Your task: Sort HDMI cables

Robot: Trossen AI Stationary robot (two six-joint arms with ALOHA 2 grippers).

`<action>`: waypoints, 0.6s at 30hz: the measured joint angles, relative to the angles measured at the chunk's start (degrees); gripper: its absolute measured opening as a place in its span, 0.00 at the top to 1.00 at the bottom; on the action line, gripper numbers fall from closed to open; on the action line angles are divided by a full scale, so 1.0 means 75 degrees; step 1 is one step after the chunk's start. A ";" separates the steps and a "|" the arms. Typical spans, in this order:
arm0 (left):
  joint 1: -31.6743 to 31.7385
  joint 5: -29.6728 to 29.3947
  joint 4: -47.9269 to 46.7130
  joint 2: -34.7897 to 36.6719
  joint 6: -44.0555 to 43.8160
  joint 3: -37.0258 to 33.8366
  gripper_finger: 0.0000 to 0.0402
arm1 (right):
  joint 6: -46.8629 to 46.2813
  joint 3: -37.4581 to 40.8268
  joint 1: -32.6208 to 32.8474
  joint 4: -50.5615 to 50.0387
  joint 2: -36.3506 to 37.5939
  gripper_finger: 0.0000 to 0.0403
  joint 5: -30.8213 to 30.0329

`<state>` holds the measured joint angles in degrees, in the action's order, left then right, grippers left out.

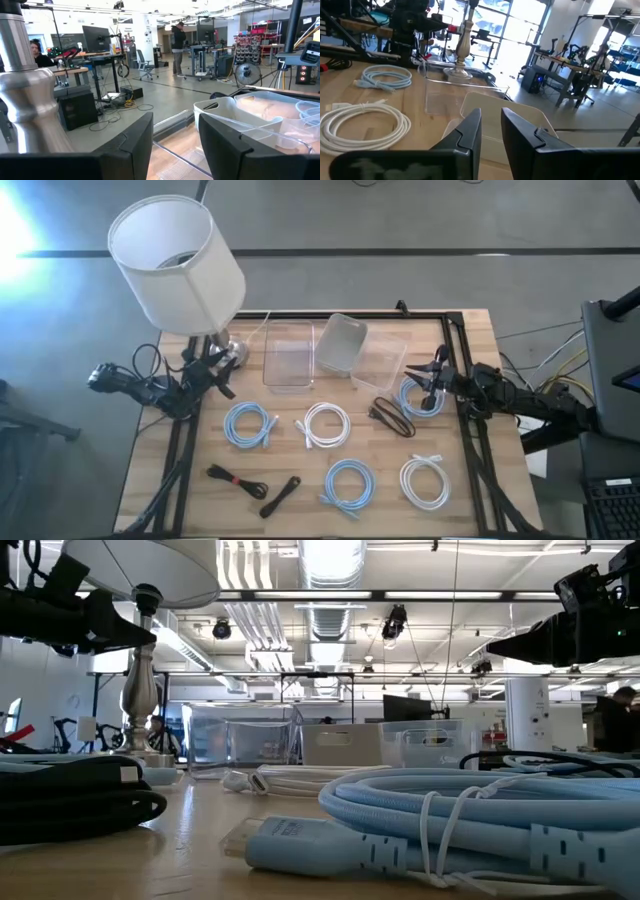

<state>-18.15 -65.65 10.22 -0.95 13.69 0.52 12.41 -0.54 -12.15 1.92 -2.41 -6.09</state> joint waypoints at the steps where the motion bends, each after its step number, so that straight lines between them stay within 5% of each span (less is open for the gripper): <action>1: -0.0002 0.0001 0.0002 0.0000 0.0002 0.0000 0.59 | -0.0026 0.0000 -0.0001 0.0001 -0.0001 0.81 0.0000; 18: -0.0001 -0.0002 0.0001 0.0000 0.0001 0.0001 0.59 | -0.0037 0.0000 0.0001 0.0002 0.0001 0.80 0.0000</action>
<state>-18.16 -65.67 10.23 -0.95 13.70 0.52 12.13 -0.54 -12.15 1.93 -2.40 -6.09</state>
